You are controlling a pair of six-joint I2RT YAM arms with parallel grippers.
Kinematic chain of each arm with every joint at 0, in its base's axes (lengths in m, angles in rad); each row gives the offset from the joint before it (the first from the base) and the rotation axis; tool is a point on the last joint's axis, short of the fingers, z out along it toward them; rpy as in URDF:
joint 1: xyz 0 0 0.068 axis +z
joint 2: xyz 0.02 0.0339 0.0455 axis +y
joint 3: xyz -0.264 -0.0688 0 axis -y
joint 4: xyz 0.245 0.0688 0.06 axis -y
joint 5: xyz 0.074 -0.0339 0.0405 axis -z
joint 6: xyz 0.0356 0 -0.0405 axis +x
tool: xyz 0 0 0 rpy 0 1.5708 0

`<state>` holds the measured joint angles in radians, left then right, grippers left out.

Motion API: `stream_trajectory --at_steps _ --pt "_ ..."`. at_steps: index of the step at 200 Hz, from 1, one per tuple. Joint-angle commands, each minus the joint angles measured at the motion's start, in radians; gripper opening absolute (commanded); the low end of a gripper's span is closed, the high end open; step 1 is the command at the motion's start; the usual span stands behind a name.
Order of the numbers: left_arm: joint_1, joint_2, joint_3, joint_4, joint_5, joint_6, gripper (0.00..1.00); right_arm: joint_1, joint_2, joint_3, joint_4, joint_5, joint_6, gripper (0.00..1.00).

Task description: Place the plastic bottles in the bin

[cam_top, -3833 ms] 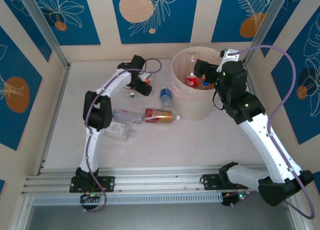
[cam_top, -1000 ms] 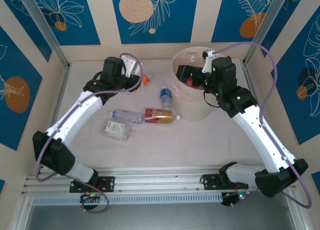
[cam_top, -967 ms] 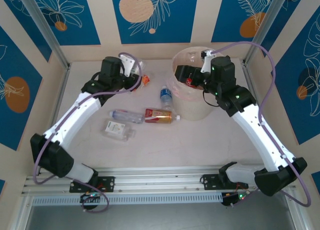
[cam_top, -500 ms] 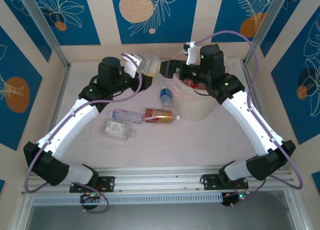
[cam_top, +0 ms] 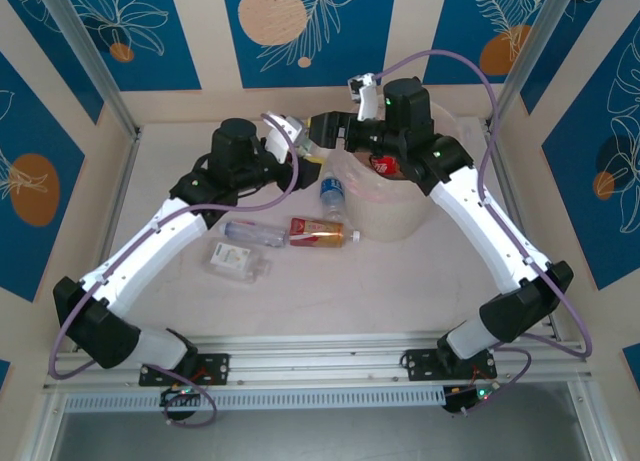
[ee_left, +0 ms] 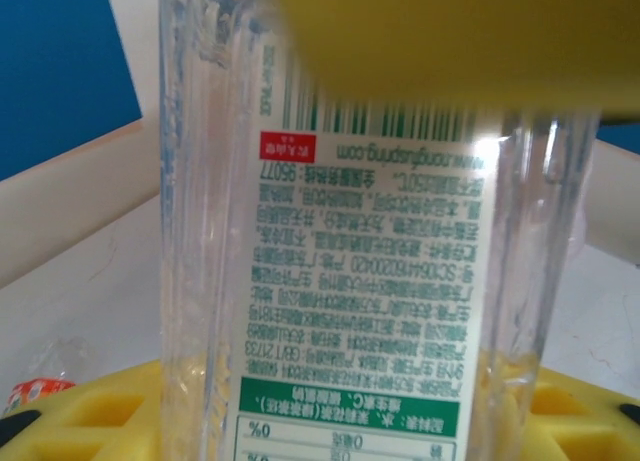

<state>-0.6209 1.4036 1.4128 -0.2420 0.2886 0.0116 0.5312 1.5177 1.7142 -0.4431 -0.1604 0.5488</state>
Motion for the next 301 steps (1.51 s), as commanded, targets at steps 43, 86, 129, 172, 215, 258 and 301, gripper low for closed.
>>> stream_trajectory --at_steps 43,86,129,172,215,258,301 --pt "-0.029 -0.020 0.038 0.073 0.007 0.030 0.38 0.009 0.016 0.017 -0.028 0.003 -0.003 0.53" --pt "-0.029 -0.025 0.048 0.070 -0.016 0.020 0.88 0.009 -0.024 0.033 -0.022 0.111 -0.053 0.21" --pt "-0.030 -0.097 0.014 0.102 -0.057 0.001 1.00 0.007 -0.053 0.122 -0.026 0.317 -0.189 0.21" --pt "-0.028 -0.185 -0.045 0.122 -0.178 -0.002 0.99 0.001 -0.072 0.215 -0.023 0.502 -0.322 0.20" --pt "-0.018 -0.182 -0.043 0.075 -0.309 -0.012 1.00 -0.006 -0.052 0.248 -0.004 0.798 -0.466 0.18" --pt "0.001 -0.164 -0.042 0.060 -0.365 -0.024 1.00 -0.031 0.004 0.209 0.094 1.023 -0.600 0.17" --pt "0.069 -0.150 -0.048 0.038 -0.354 -0.080 1.00 -0.085 0.045 0.120 0.204 1.026 -0.620 0.17"
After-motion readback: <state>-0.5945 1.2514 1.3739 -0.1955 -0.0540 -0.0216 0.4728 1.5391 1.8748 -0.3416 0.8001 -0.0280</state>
